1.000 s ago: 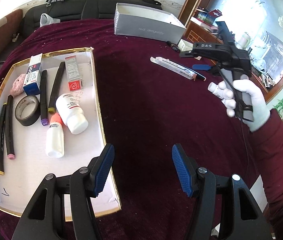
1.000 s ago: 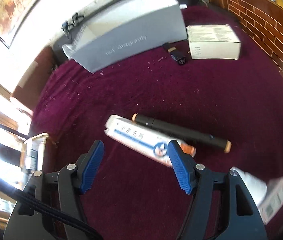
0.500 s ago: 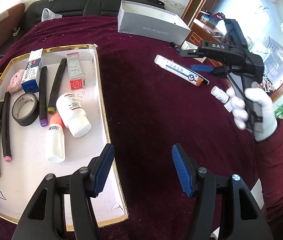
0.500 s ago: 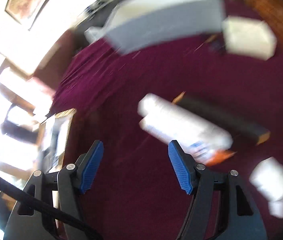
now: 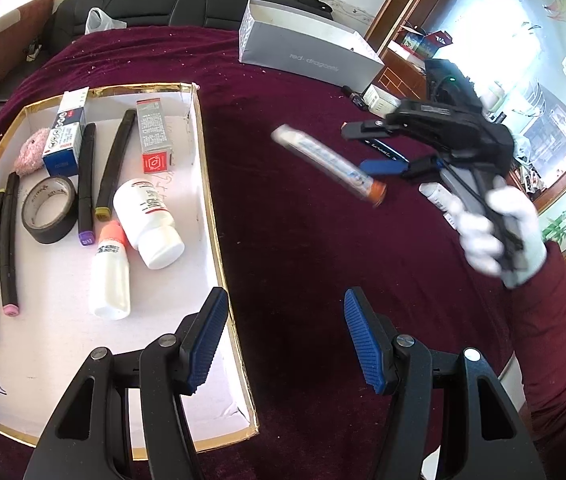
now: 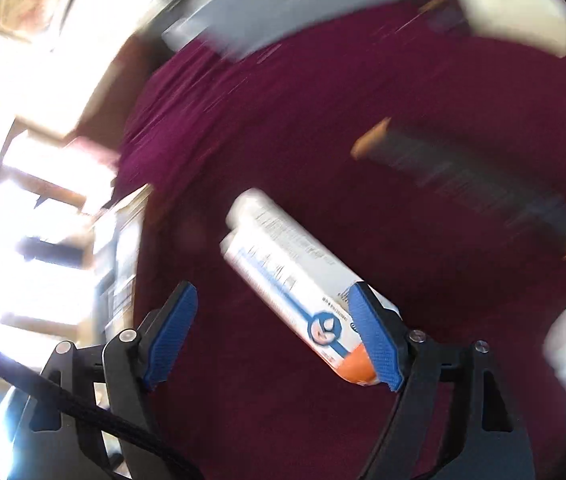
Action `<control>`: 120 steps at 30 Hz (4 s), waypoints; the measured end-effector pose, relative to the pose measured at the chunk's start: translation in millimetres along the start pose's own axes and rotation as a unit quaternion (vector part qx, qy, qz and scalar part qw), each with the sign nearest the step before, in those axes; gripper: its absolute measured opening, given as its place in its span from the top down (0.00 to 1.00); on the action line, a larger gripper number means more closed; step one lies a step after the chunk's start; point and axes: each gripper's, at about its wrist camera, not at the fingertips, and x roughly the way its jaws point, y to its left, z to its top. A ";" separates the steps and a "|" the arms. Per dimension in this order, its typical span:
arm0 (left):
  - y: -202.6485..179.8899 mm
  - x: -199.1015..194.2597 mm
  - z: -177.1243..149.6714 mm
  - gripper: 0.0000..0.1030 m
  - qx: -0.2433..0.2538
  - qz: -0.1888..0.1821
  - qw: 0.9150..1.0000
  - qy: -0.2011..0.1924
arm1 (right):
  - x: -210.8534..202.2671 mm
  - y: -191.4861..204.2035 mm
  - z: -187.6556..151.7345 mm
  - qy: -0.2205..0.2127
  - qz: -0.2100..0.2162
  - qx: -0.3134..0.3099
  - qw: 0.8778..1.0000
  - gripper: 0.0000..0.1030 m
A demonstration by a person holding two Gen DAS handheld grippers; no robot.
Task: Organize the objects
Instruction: 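Move both tools back toward the white ointment tube and black marker, then grasp the white ointment tube with the left tool while the right tool grasps the black marker, then carry the ointment tube and the black marker over the tray with both tools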
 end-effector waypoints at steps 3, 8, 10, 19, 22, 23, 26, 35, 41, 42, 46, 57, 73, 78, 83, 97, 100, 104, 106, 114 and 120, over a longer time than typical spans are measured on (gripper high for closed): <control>0.1 -0.1 0.2 0.47 0.000 -0.002 1.000 -0.003 | -14.1 20.8 -11.6 -0.010 0.006 -0.045 0.999 0.24; -0.1 0.0 0.3 0.47 -0.003 -0.003 1.000 -0.007 | -49.4 12.3 7.9 -0.130 -0.214 -0.072 0.965 0.23; -0.9 -2.7 -0.3 0.47 -0.004 -0.016 1.000 -0.009 | -43.0 0.5 21.1 -0.136 -0.284 -0.078 0.946 0.23; -7.8 -12.4 5.6 0.47 0.016 -0.014 0.999 -0.032 | -6.1 -31.7 35.2 -0.081 -0.286 -0.040 0.954 0.24; -9.5 -6.5 9.8 0.47 0.017 -0.009 0.999 -0.026 | 6.3 -16.1 19.0 -0.051 -0.308 -0.060 0.948 0.29; -11.3 -4.7 11.3 0.47 0.017 -0.010 0.999 -0.025 | 7.7 -13.4 14.1 -0.044 -0.311 -0.065 0.947 0.30; -19.6 2.0 16.7 0.47 0.022 0.004 1.000 -0.022 | 9.8 0.6 -9.1 -0.024 -0.316 -0.077 0.945 0.47; -52.7 42.4 48.9 0.47 0.040 0.047 0.998 -0.016 | -15.8 -12.7 -39.7 -0.069 -0.289 -0.025 0.954 0.83; -59.8 88.7 76.1 0.48 0.024 0.086 0.996 0.003 | -27.1 -17.7 -47.5 -0.096 -0.252 -0.002 0.963 0.84; -60.6 96.2 80.0 0.48 0.026 0.097 0.995 0.000 | -29.6 -18.0 -48.8 -0.098 -0.247 0.001 0.964 0.84; -53.3 127.9 86.0 0.48 0.013 0.126 0.992 0.023 | -30.3 -14.0 -51.2 -0.104 -0.239 0.006 0.965 0.84; -56.3 113.8 63.4 0.81 0.056 0.089 0.994 0.040 | -31.6 -14.2 -53.1 -0.110 -0.230 0.006 0.967 0.79; -63.2 114.3 55.2 0.84 0.075 0.085 0.994 0.008 | -9.0 12.6 -54.1 -0.128 -0.325 -0.047 0.936 0.85; -59.6 94.5 47.2 0.85 0.063 0.060 0.996 -0.004 | -21.7 8.5 -63.0 -0.137 -0.293 -0.019 0.946 0.88; -56.5 71.4 40.1 0.85 0.058 0.041 0.997 -0.026 | -30.0 18.8 -75.4 -0.150 -0.275 -0.018 0.949 0.89; -27.0 33.5 16.8 0.85 0.021 0.014 0.999 -0.041 | -40.0 33.0 -78.5 -0.189 -0.316 -0.007 0.930 0.47; -22.6 27.7 13.9 0.85 0.016 0.007 0.999 -0.044 | -36.0 21.4 -67.9 -0.181 -0.324 0.001 0.928 0.41; -20.4 25.9 11.4 0.85 0.010 -0.005 0.999 -0.044 | -14.7 13.5 -58.4 -0.151 -0.326 -0.004 0.933 0.42; -20.8 24.5 10.6 0.85 0.011 -0.010 0.999 -0.043 | -8.2 12.4 -56.5 -0.155 -0.347 -0.014 0.925 0.66; -8.3 8.5 4.2 0.85 0.003 -0.017 0.998 -0.055 | -27.7 9.0 -68.4 -0.173 -0.302 0.000 0.937 0.88; 14.3 -13.9 -3.6 0.85 -0.016 -0.011 0.997 -0.074 | -39.4 30.9 -80.3 -0.193 -0.225 0.002 0.955 0.88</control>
